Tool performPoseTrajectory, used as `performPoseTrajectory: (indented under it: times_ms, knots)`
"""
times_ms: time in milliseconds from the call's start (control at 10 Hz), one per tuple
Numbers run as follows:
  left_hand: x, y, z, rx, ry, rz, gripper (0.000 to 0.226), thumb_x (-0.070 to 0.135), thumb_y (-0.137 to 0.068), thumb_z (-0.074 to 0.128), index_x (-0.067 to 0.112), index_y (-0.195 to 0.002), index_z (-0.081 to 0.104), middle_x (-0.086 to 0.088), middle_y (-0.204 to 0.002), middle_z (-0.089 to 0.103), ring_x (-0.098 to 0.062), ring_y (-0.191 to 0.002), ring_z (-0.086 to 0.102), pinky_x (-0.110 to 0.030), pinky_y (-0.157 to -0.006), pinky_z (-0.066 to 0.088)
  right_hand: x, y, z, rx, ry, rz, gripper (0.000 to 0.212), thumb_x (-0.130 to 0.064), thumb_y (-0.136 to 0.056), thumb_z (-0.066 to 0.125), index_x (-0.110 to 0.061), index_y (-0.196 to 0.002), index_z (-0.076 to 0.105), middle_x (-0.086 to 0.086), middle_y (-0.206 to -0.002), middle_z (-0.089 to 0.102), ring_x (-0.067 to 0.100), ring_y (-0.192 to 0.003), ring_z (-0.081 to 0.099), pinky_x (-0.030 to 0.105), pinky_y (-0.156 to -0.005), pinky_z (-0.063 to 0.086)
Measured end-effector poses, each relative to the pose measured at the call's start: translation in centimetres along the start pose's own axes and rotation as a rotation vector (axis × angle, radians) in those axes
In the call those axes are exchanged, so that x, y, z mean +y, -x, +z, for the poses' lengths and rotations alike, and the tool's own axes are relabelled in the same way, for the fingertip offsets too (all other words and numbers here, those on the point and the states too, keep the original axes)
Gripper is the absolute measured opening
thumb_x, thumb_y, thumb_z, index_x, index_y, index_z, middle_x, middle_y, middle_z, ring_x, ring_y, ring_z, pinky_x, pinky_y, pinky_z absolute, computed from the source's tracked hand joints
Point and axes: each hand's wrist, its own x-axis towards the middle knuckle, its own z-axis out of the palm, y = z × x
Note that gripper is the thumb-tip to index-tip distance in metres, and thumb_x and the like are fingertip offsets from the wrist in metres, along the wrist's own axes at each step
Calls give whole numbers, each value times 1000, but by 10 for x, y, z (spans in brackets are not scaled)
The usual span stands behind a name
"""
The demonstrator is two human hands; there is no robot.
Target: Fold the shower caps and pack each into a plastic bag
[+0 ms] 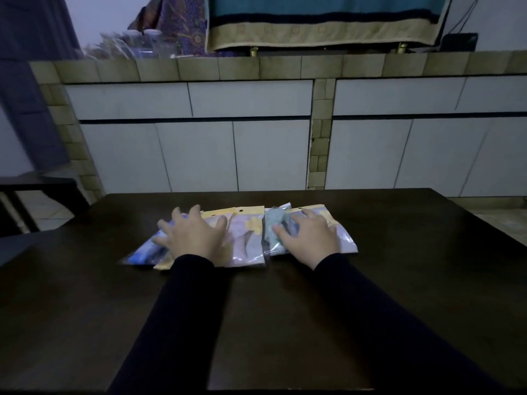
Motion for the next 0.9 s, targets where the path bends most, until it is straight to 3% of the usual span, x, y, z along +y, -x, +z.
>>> performPoseTrajectory:
  times_ms: [100,200,400,700,800,900]
  knots:
    - [-15,-7,-2,-112,-61,-125,62,57,-84,44,27,-138,43,-13,-143,38,-44,-132,26,-58,-106,16,-12,-3,11,-60,35,12,63,-66,-90,36,-28,-138,45,1,-147,39,25,-131,36,48,-105,28]
    - [-18,-7,-1,-159,-42,-146,58,51,-85,41,24,-136,45,-12,-141,41,-40,-128,30,-51,-103,20,-16,-5,18,-79,111,18,62,-63,-89,38,-27,-140,41,1,-145,41,27,-131,35,48,-104,29]
    - [-4,-4,9,-194,-26,-89,54,48,-87,40,25,-135,46,-10,-143,39,-39,-132,27,-54,-106,19,-4,-8,18,-103,129,54,63,-63,-90,36,-31,-144,34,-1,-148,39,24,-135,31,49,-106,26]
    - [25,3,20,-197,12,-75,56,50,-86,38,21,-132,50,-10,-140,41,-37,-129,28,-53,-103,21,17,-12,7,-146,152,117,64,-64,-91,37,-31,-145,31,0,-149,37,25,-136,30,50,-108,25]
    - [23,4,16,-135,8,-20,57,56,-88,38,23,-132,51,-9,-143,38,-36,-129,30,-51,-101,26,16,-12,9,-109,148,100,64,-66,-91,33,-31,-145,33,-1,-150,37,25,-137,31,55,-109,21]
    - [6,-4,-1,-27,186,29,56,59,-87,44,27,-132,53,-5,-147,37,-33,-130,33,-47,-103,29,23,-13,-7,44,0,116,61,-64,-92,35,-32,-143,38,-3,-151,36,22,-138,31,59,-111,14]
